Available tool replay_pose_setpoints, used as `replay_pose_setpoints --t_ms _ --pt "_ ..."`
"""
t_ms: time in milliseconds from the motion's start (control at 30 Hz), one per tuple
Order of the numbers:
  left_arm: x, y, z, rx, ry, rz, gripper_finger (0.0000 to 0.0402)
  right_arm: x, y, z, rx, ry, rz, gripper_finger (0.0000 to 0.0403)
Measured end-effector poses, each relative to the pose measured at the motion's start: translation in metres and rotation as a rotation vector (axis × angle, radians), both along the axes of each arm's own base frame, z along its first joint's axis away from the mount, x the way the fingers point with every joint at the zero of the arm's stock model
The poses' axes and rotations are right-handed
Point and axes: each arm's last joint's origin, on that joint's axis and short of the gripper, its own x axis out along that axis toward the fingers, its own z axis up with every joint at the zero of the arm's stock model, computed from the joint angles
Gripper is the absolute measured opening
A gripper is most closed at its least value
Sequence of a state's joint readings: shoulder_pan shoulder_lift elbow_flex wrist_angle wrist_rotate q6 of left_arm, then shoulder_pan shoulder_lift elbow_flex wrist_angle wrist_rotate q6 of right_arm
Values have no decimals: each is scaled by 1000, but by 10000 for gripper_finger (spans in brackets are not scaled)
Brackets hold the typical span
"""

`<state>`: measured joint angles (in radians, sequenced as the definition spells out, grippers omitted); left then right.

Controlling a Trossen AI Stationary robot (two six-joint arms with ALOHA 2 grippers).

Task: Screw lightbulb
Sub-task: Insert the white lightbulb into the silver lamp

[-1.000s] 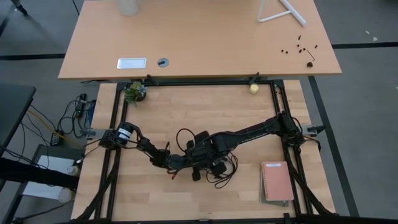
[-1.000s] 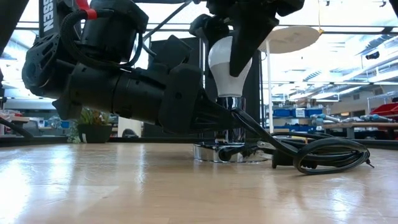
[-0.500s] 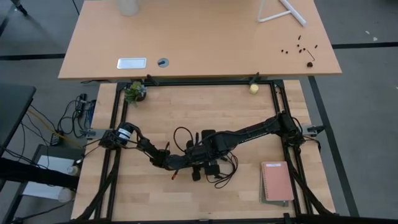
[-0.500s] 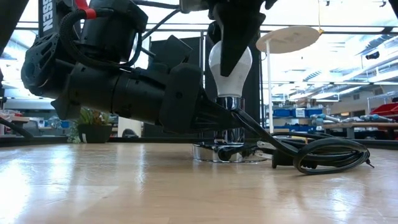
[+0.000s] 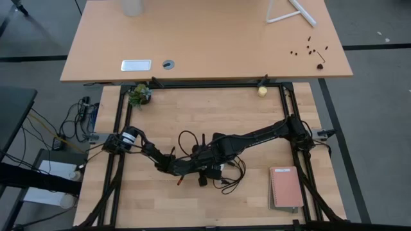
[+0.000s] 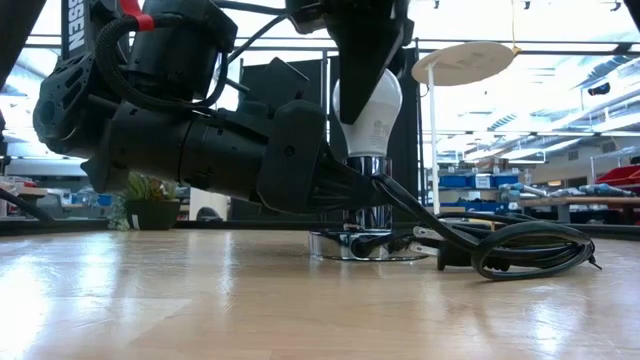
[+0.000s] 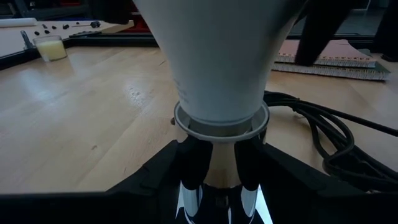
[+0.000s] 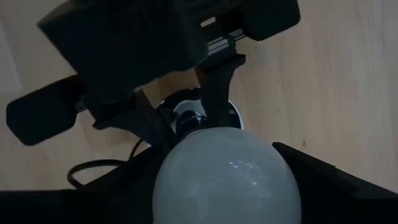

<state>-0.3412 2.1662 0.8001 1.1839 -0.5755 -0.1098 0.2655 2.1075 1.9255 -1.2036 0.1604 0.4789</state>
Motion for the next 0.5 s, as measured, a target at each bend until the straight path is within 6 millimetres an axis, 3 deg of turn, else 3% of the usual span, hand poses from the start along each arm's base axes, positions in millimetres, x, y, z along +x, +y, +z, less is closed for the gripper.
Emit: replay_pose_setpoints --t_ms 500 --pt "0 1 0 -14 -6 41 185 1 -7 -4 62 -25 -284 282"
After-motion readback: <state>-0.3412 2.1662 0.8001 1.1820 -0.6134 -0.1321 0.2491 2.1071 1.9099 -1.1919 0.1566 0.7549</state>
